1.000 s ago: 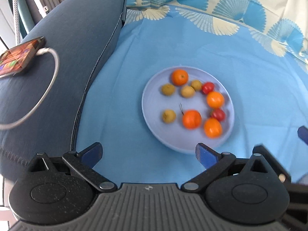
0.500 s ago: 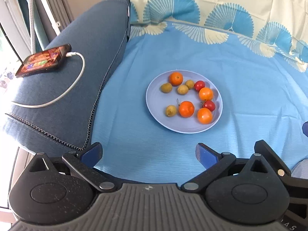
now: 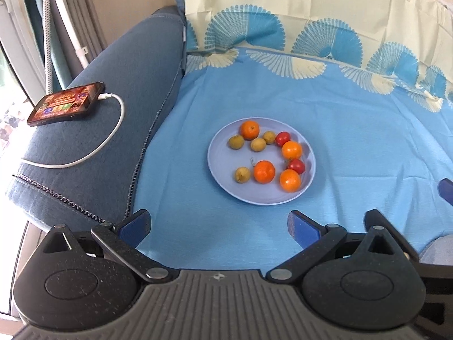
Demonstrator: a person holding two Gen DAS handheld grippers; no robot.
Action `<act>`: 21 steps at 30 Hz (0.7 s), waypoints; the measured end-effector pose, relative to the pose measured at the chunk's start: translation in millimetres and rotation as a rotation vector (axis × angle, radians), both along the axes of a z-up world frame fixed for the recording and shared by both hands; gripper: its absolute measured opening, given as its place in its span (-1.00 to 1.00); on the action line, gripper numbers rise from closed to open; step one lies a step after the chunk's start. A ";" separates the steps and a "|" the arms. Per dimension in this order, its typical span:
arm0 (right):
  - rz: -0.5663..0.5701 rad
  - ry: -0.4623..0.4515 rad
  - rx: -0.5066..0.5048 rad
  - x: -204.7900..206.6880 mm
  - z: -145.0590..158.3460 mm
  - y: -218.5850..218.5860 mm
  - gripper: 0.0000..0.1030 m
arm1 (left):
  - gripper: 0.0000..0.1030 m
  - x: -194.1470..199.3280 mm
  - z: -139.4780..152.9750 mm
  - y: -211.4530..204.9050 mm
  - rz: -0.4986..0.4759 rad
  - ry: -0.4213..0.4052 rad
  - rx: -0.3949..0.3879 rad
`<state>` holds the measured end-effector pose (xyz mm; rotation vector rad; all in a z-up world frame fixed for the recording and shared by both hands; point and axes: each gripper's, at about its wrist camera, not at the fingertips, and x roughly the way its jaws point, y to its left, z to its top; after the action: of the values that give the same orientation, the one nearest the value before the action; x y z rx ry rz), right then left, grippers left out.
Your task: Organize fruits
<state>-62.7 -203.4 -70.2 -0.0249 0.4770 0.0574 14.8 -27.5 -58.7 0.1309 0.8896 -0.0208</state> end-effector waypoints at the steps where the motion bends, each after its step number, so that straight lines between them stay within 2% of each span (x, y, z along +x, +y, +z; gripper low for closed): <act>1: 0.000 0.000 -0.001 -0.1 -0.1 0.3 0.99 | 0.99 -0.4 0.5 -0.6 -0.001 -0.004 0.005; 7: -0.001 0.006 -0.003 2.5 -0.9 0.9 0.99 | 0.99 0.2 -1.9 -8.3 -0.010 -0.026 0.069; 11: -0.001 0.012 0.000 4.0 -2.2 1.1 0.99 | 0.99 3.7 -5.3 -3.5 -0.007 -0.009 0.030; 14: -0.005 0.013 0.002 6.0 -2.5 0.3 0.99 | 0.99 7.1 -7.9 -1.1 0.014 -0.006 0.044; 21: -0.008 0.020 0.004 8.1 -4.6 0.3 0.99 | 0.99 12.0 -12.0 3.8 0.012 0.039 0.018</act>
<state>-54.6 -203.1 -74.8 -0.0184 0.4971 0.0510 26.8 -23.7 -70.7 0.1426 0.9301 -0.0040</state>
